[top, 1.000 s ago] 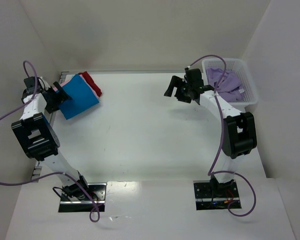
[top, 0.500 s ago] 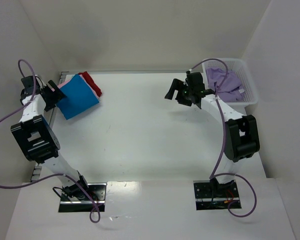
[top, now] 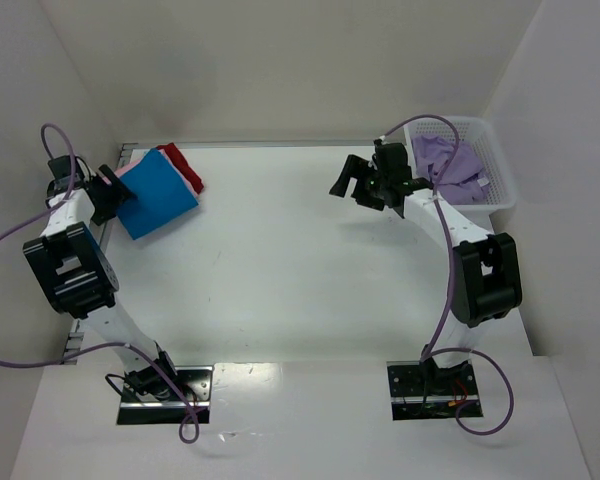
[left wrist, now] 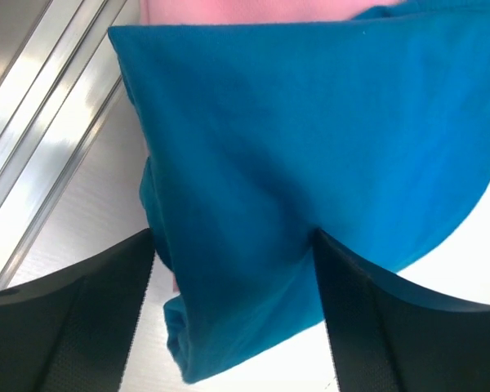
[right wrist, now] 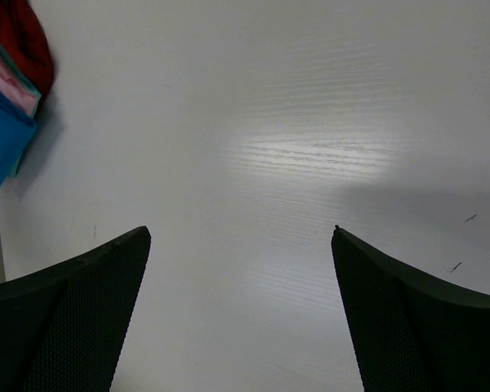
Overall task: Fold and stack the t-shirts
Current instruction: Put the neatly folded tshirt into the corner of the board with the left arm
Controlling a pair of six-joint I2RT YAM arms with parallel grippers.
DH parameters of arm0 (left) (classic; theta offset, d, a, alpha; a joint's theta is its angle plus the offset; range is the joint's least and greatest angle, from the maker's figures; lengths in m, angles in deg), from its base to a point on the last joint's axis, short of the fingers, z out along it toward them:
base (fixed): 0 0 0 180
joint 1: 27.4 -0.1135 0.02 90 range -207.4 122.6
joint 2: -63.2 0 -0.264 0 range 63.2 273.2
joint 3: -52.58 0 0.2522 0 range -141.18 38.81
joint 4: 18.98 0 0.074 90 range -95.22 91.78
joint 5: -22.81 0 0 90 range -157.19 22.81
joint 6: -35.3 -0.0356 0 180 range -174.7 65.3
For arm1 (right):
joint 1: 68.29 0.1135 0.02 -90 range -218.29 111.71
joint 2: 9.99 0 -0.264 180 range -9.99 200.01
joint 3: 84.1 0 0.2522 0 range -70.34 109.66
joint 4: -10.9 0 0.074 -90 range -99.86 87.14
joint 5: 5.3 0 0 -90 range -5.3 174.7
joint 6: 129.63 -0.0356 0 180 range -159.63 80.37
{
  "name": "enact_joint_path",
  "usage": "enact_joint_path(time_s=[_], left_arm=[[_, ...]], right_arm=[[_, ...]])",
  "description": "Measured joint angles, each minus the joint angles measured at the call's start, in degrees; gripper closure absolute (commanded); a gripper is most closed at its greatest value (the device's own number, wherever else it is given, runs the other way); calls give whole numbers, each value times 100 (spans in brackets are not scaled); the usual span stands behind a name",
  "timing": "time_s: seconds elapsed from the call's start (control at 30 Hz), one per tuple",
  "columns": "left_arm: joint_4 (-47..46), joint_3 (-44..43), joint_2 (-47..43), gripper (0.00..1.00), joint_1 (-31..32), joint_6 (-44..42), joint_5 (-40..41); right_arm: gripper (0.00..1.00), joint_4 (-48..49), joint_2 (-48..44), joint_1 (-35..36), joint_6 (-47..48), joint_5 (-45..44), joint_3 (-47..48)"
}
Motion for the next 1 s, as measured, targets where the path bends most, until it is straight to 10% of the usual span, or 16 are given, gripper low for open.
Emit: enact_joint_path(time_s=[0.3,1.0], left_arm=[[-511,26,227,56,9,382,52],[-697,-765,260,43,656,-881,1432]], right_arm=[[3,-24,-120,0,0,-70,0],[3,-39,-184,0,0,-133,-15]])
